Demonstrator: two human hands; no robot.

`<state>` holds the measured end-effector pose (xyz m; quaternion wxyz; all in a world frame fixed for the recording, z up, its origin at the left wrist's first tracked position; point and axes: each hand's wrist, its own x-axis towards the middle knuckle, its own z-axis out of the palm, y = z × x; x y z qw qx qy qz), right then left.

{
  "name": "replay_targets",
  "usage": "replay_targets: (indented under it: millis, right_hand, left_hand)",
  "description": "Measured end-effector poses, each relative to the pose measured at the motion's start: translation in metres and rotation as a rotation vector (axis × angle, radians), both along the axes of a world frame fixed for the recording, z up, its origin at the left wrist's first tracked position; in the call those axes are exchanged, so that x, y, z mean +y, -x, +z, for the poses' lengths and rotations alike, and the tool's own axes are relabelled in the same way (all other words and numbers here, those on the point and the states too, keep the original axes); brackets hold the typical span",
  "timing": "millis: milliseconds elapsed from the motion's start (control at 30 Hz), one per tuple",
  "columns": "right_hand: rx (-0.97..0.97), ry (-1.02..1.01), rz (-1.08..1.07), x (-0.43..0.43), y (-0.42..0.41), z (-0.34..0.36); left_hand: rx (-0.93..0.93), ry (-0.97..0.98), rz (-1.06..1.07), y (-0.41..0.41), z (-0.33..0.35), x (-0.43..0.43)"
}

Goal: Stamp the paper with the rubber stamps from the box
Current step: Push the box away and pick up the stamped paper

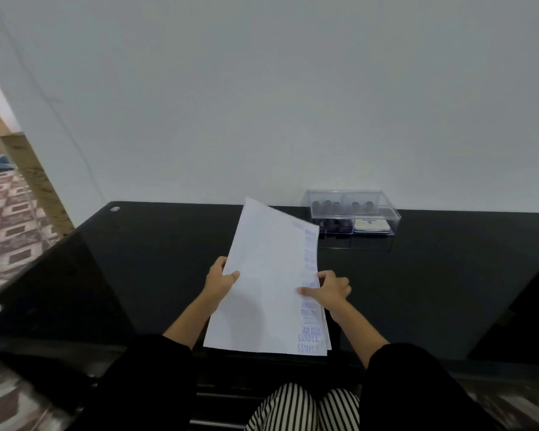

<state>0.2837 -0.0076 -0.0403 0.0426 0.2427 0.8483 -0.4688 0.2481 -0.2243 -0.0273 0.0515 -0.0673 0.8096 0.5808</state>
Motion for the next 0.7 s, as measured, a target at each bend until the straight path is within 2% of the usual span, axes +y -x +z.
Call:
replay_targets:
  millis: [67, 133, 200, 367, 500, 600, 700]
  right_hand:
    - [0.053, 0.113, -0.004, -0.002, 0.000, 0.005]
    - [0.126, 0.397, 0.027, 0.000, 0.003, 0.011]
    - [0.223, 0.577, 0.052, 0.000, 0.004, 0.023]
    - [0.545, 0.504, 0.034, -0.006, 0.018, 0.063]
    - [0.675, 0.437, 0.030, -0.009, 0.025, 0.073]
    - [0.658, 0.382, 0.046, -0.008, 0.021, 0.057]
    - [0.551, 0.288, 0.107, -0.008, 0.013, 0.035]
  left_hand:
    - [0.044, -0.085, -0.065, -0.001, 0.012, -0.008]
    - [0.080, -0.177, -0.126, 0.000, 0.023, -0.012]
    - [0.133, -0.227, -0.140, 0.002, 0.034, -0.013]
    - [0.383, -0.252, -0.064, 0.005, 0.066, 0.004]
    - [0.504, -0.232, 0.047, 0.006, 0.078, 0.020]
    - [0.457, -0.245, 0.050, 0.005, 0.060, 0.023]
    - [0.304, -0.212, 0.073, 0.002, 0.033, 0.024]
